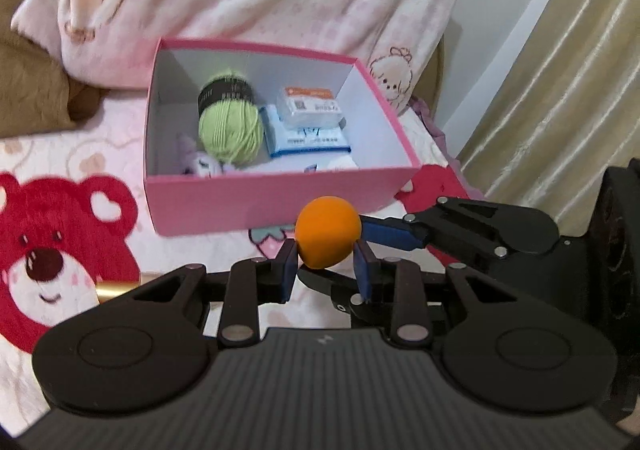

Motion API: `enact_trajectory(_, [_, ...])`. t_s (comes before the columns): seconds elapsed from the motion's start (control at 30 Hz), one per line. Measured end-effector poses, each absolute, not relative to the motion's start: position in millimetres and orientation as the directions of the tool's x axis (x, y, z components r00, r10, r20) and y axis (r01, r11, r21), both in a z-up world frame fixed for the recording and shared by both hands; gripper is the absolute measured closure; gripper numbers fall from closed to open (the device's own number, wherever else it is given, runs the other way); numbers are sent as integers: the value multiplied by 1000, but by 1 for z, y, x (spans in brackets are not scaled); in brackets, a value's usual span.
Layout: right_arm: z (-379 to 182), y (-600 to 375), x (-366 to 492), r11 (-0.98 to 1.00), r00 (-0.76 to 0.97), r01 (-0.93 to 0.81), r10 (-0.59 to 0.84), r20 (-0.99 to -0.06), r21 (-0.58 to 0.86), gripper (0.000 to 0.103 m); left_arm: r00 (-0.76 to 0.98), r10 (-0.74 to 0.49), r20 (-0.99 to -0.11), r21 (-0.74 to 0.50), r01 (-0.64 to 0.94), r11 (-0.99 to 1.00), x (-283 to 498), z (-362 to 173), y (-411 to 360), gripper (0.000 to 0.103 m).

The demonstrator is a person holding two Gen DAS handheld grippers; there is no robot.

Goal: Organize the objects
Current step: 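Lift the sponge with the left tool and lower it into the pink box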

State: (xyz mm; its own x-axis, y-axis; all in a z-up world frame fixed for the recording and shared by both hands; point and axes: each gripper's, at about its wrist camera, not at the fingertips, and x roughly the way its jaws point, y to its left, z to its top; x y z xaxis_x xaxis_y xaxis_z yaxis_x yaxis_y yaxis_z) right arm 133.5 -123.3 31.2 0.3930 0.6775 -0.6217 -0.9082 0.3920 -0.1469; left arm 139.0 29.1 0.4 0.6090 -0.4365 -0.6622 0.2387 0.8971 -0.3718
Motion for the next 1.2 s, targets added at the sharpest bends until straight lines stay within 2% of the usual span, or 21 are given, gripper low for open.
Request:
enact_trajectory(0.27, [70, -112, 154, 374, 421, -901, 639, -644, -219, 57, 611, -434, -662, -368, 240, 898, 167, 34, 22, 74])
enact_trajectory(0.53, [79, -91, 197, 393, 358, -912, 632, -687, -113, 58, 599, -422, -680, -353, 237, 905, 208, 43, 24, 75])
enact_trajectory(0.9, [48, -68, 279, 470, 240, -882, 527, -815, 44, 61, 550, -440, -710, -429, 158, 890, 280, 2, 15, 75])
enact_trajectory(1.2, [5, -55, 315, 496, 172, -864, 451, -876, 86, 62, 489, -468, -736, -511, 53, 858, 317, -51, 12, 75])
